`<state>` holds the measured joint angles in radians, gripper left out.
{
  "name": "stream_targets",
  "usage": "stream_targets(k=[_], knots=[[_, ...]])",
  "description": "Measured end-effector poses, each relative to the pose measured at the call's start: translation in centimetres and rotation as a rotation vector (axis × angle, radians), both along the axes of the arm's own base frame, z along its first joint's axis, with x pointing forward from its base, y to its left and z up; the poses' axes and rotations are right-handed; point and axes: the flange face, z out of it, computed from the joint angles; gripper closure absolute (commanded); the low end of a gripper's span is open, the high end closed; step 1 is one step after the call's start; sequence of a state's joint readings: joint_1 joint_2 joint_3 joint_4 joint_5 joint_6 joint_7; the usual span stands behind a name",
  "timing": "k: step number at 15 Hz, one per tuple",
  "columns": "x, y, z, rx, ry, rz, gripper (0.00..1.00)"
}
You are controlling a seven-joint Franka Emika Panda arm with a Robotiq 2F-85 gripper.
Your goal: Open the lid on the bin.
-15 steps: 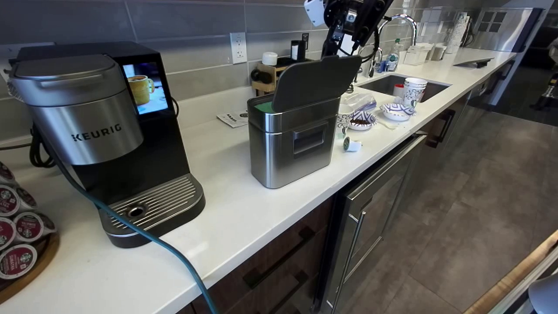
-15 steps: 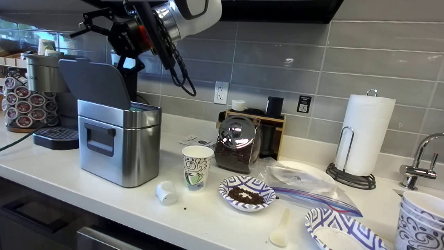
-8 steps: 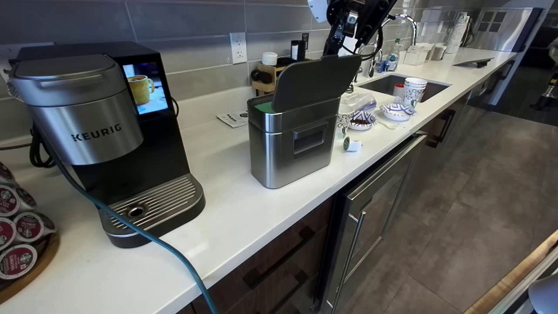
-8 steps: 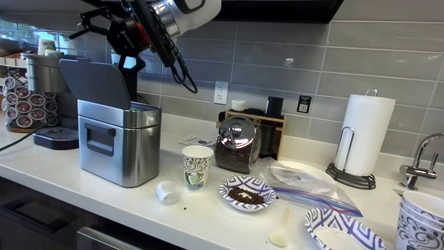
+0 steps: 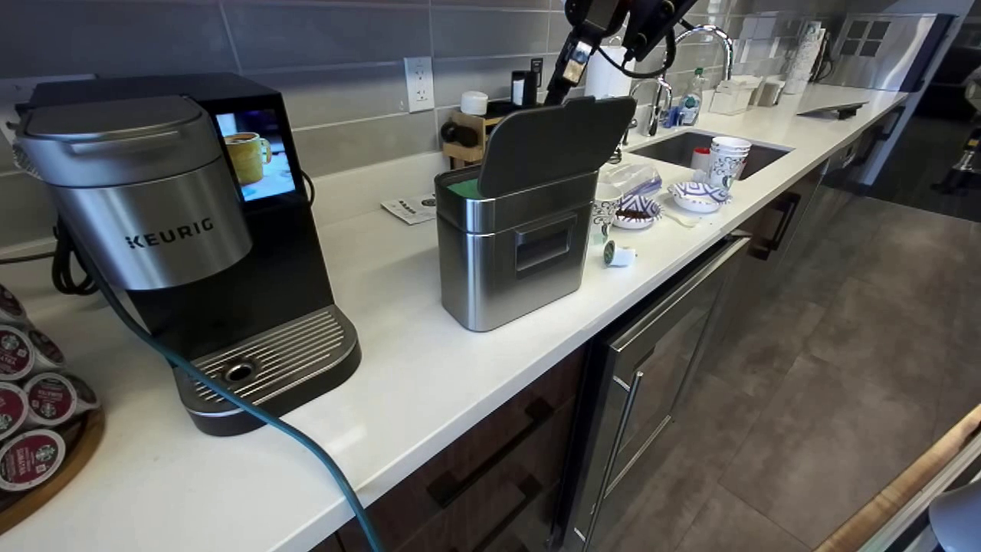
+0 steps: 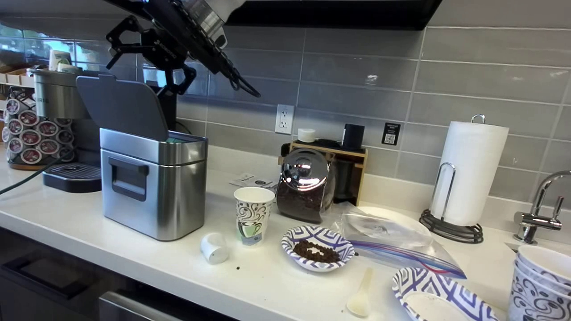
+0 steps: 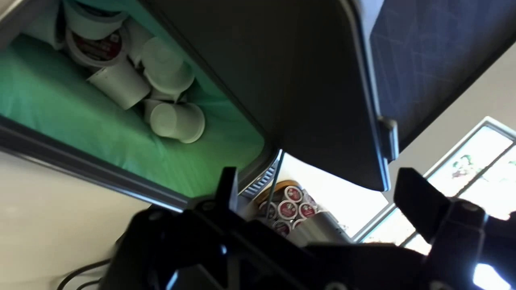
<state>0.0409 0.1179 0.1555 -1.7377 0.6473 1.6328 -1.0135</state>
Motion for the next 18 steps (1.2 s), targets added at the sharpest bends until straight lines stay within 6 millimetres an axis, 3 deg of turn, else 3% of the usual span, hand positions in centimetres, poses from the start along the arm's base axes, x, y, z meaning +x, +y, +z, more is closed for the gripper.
stream_targets(k=[7, 18], knots=[[-3.1, 0.3, 4.0, -0.084, -0.169, -0.261, 0.0], [-7.5, -0.1, 10.2, -0.329, -0.055, -0.763, 0.0]])
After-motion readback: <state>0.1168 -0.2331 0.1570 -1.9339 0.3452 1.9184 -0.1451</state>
